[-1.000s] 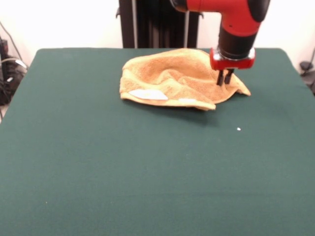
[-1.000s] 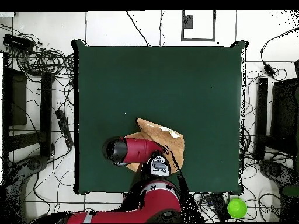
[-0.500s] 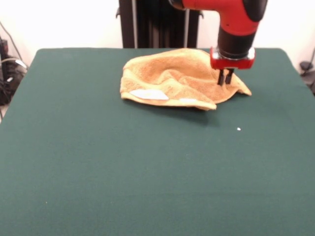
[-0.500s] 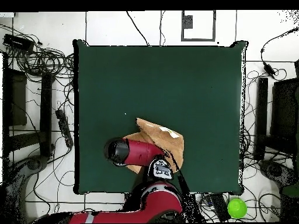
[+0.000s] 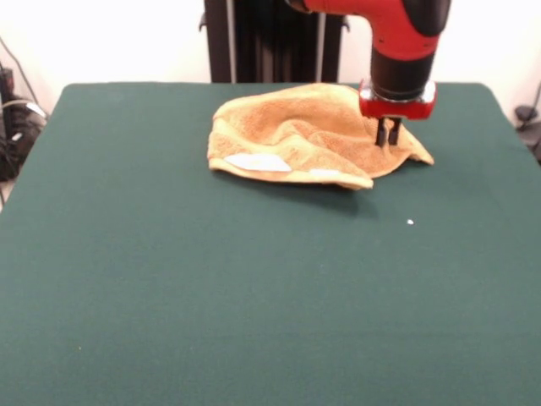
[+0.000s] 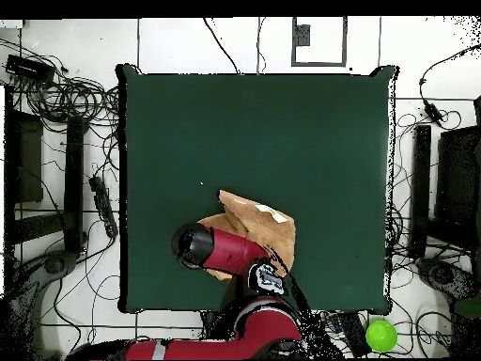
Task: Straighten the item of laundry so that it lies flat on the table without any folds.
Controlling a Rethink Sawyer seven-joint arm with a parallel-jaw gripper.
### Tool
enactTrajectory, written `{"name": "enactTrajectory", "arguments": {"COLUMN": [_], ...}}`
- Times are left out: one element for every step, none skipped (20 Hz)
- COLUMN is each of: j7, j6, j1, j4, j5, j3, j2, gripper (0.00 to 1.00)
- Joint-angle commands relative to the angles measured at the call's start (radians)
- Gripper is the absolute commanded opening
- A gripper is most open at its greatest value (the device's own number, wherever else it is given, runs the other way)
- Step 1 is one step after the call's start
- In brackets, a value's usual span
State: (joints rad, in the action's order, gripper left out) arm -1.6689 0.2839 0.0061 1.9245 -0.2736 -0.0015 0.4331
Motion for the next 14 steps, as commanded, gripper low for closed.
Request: {"name": "enactTrajectory", "arguments": {"j7": [-0.314,-0.313,-0.31,-0.308,-0.305,-0.301,-0.297,-0.295,-0.291,-0.289,-0.285,-0.283,-0.282,-0.281], "j6": [-0.086,-0.088,-0.09,-0.09,-0.09,-0.085,-0.085,-0.087,-0.086,-0.087,-0.085,-0.083,-0.08,-0.078], "j1": [0.037,0.035,0.029,0.027,0.025,0.011,0.002,-0.003,-0.014,-0.018,-0.022,-0.023,-0.025,-0.026], "j4": [0.057,0.06,0.066,0.068,0.07,0.08,0.087,0.091,0.098,0.1,0.102,0.103,0.105,0.107], "j5": [-0.139,-0.145,-0.152,-0.156,-0.159,-0.168,-0.173,-0.177,-0.182,-0.184,-0.186,-0.187,-0.19,-0.192], "j3": [0.283,0.288,0.299,0.302,0.305,0.326,0.339,0.347,0.363,0.368,0.375,0.377,0.381,0.384], "j2": [-0.053,-0.052,-0.051,-0.051,-0.05,-0.046,-0.043,-0.042,-0.042,-0.042,-0.041,-0.04,-0.039,-0.038], "gripper": [0.0,0.0,0.0,0.0,0.0,0.0,0.0,0.0,0.0,0.0,0.0,0.0,0.0,0.0]}}
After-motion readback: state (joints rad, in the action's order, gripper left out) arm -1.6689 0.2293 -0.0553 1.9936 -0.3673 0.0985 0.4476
